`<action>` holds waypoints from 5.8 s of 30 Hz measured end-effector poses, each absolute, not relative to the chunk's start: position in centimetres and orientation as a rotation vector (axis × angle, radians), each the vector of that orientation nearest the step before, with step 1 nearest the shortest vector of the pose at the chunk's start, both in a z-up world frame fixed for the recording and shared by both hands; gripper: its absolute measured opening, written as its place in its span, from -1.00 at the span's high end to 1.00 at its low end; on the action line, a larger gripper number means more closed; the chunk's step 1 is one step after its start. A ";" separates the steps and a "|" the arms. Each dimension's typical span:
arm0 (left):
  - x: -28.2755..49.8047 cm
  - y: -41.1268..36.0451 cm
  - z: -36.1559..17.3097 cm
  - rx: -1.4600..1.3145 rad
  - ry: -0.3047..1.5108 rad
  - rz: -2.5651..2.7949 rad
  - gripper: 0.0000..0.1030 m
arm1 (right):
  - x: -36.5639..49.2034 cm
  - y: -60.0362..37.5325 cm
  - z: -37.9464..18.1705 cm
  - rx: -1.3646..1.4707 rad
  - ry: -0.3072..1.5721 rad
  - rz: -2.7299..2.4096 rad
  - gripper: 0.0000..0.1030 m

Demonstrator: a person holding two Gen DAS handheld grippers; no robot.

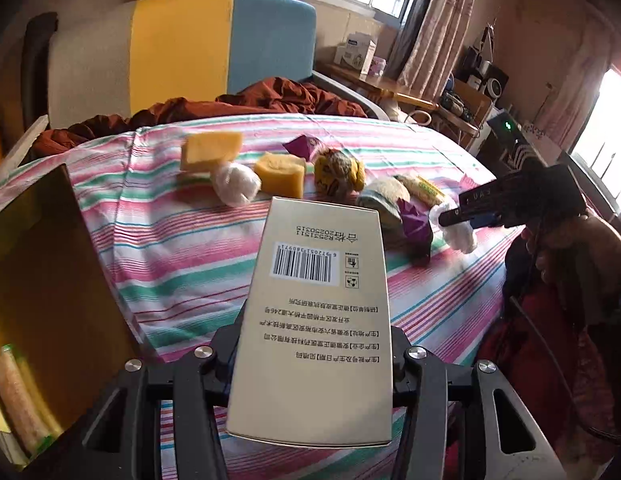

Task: Organize objects
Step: 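Carry the beige box into the gold tin and open the left gripper, then lower the clear plastic bag into the gold tin and open the right gripper, then withdraw both grippers from the tin back toward the remaining items, then grasp the purple packet with the left gripper and lift it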

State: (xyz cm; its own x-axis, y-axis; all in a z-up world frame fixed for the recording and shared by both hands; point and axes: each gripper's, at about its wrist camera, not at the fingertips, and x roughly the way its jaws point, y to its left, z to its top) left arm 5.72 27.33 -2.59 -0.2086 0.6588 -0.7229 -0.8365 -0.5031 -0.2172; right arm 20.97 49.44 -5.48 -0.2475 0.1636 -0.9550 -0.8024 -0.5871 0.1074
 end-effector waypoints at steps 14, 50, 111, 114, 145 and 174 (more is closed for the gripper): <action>-5.9 11.8 -0.7 -1.083 0.083 2.364 -0.01 | 20.8 49.2 -5.3 -1.324 0.817 1.928 0.29; -7.0 2.2 0.0 -1.068 0.020 2.665 -0.48 | 16.7 40.8 3.8 -1.054 0.549 2.267 0.29; -0.5 6.5 1.6 -0.983 0.167 2.549 -0.77 | 6.7 22.7 1.0 -1.277 0.240 2.659 -0.61; 0.0 7.9 1.9 -0.956 0.213 2.531 -0.78 | 7.4 25.0 1.2 -1.250 0.255 2.619 -0.61; 4.3 28.5 -1.1 -1.020 0.386 1.978 -0.83 | 24.7 53.5 -3.4 -0.721 1.149 1.931 -0.63; 10.4 49.9 -7.0 -1.111 0.500 1.526 0.19 | 26.2 54.1 -2.7 -0.597 1.211 1.951 -0.63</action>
State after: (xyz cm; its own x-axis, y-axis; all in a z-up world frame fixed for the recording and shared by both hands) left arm 10.35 49.86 -7.03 0.0712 0.5249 -0.8482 -0.9252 -0.2831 -0.2529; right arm 26.24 54.14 -2.71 -0.6100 0.3513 -0.7102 -0.7924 -0.2710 0.5465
